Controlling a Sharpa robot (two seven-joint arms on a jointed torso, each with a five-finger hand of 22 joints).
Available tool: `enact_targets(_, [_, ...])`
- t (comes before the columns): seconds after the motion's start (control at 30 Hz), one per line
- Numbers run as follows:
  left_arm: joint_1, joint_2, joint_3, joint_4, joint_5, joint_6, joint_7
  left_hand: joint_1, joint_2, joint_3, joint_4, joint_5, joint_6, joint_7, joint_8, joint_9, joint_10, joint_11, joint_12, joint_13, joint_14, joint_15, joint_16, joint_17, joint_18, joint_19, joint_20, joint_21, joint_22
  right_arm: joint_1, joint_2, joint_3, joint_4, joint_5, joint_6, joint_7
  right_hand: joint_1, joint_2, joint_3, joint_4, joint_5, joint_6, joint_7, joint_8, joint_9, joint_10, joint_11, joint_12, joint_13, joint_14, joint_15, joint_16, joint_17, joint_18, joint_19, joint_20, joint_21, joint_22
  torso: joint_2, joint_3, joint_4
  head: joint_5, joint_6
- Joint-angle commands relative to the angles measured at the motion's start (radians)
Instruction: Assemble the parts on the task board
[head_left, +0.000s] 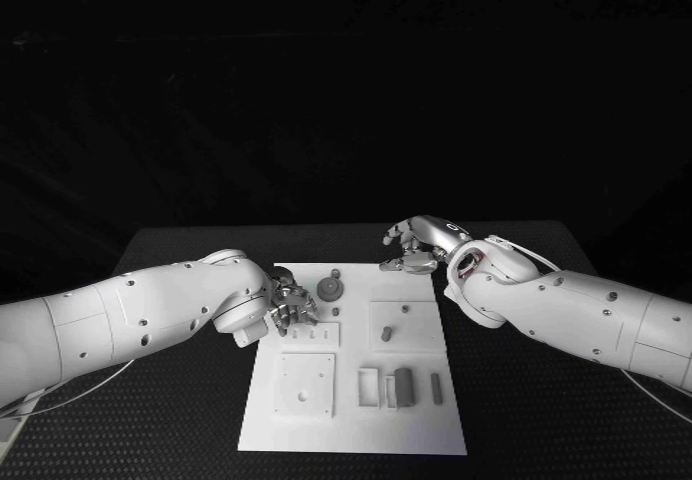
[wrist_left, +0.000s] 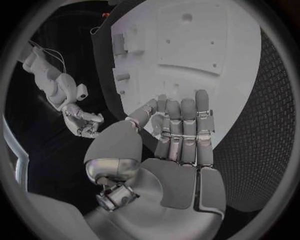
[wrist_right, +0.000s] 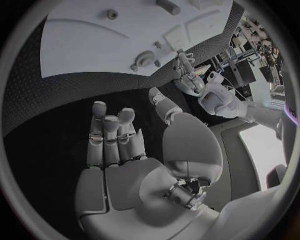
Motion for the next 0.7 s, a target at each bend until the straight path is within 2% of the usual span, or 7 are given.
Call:
enact_targets(0.03, [-0.003,0.007,0.001,-0.001,-0.006,0.023,-0.009,-0.003,0.004,0.003,0.005,-0.004,0.036,-0.027,0.028,0.022,0.041,-0.04,0.002,0.001,0.007,-0.005,0.005,-0.002,0.006,0.003,-0.01,0.004,0.001,0.0,0.001,0.001,0.0,0.013,0.002,0.0,-0.004,0.01,-0.007,0.0,0.003,0.002,0.001,0.003,0.001,0.006,-0.004,0.004,-0.001,0.002,-0.008,0.004,-0.001,0.014,0.003,0.006,0.004,0.017,0.001,0.001,-0.0029,0.001,-0.001])
enact_targets(0.17, [-0.014,0.012,0.001,-0.006,-0.052,-0.002,-0.012,-0.004,0.004,0.004,0.005,-0.006,0.036,-0.027,0.028,0.022,0.041,-0.04,0.002,0.001,0.007,-0.005,0.006,-0.002,0.006,0.004,-0.01,0.003,0.002,0.0,0.001,0.001,-0.001,0.036,0.002,-0.002,-0.005,0.011,-0.008,0.0,0.003,0.003,0.001,0.003,0.001,0.006,-0.004,0.004,-0.002,0.002,-0.008,0.005,-0.001,0.015,0.004,0.006,0.004,0.016,0.0,0.0008,-0.0028,-0.008,-0.002])
enact_targets(0.27, [-0.02,0.014,0.001,-0.006,-0.076,-0.016,-0.014,-0.004,0.005,0.004,0.005,-0.006,0.036,-0.027,0.027,0.021,0.04,-0.04,0.002,0.001,0.006,-0.005,0.006,-0.003,0.006,0.003,-0.01,0.003,0.002,0.0,0.001,0.001,-0.001,0.04,0.001,-0.007,-0.006,0.011,-0.008,0.0,0.003,0.003,0.001,0.003,0.001,0.007,-0.005,0.004,-0.002,0.003,-0.008,0.005,-0.002,0.015,0.004,0.007,0.004,0.016,0.001,-0.0005,-0.0016,-0.009,-0.002])
enact_targets(0.4, [-0.022,0.015,0.001,-0.004,-0.081,-0.004,-0.01,-0.005,0.005,0.005,0.005,-0.007,0.035,-0.027,0.027,0.021,0.039,-0.039,0.002,0.001,0.005,-0.004,0.007,-0.004,0.005,0.002,-0.01,0.002,0.002,0.0,0.001,0.001,-0.001,0.041,0.0,-0.008,-0.006,0.011,-0.009,0.001,0.003,0.003,0.001,0.004,0.001,0.007,-0.005,0.004,-0.002,0.003,-0.008,0.005,-0.002,0.015,0.004,0.007,0.004,0.016,0.0,-0.0009,-0.0013,-0.011,-0.003])
enact_targets(0.53, [-0.024,0.012,0.001,0.007,-0.12,0.001,-0.009,-0.009,0.001,0.003,0.005,-0.009,0.038,-0.028,0.029,0.022,0.04,-0.04,0.005,0.003,0.005,-0.004,0.01,-0.004,0.004,0.001,-0.01,0.002,0.004,0.0,0.001,0.001,-0.001,0.043,0.003,-0.009,-0.007,0.013,-0.009,0.001,0.003,0.004,0.001,0.004,0.001,0.007,-0.005,0.004,-0.002,0.003,-0.008,0.005,-0.002,0.015,0.004,0.007,0.004,0.016,0.0,0.0005,-0.0012,-0.011,-0.005])
enact_targets(0.7, [-0.024,0.009,0.001,0.008,-0.148,0.004,-0.013,-0.009,-0.001,0.003,0.005,-0.009,0.04,-0.029,0.031,0.022,0.041,-0.041,0.008,0.004,0.006,-0.005,0.014,-0.005,0.004,0.004,-0.012,0.004,0.006,0.0,0.001,0.001,-0.003,0.043,0.005,-0.009,-0.007,0.013,-0.009,0.001,0.003,0.004,0.001,0.004,0.001,0.007,-0.005,0.005,-0.002,0.003,-0.008,0.005,-0.002,0.015,0.004,0.007,0.004,0.016,0.0,-0.0003,-0.0017,-0.011,-0.007])
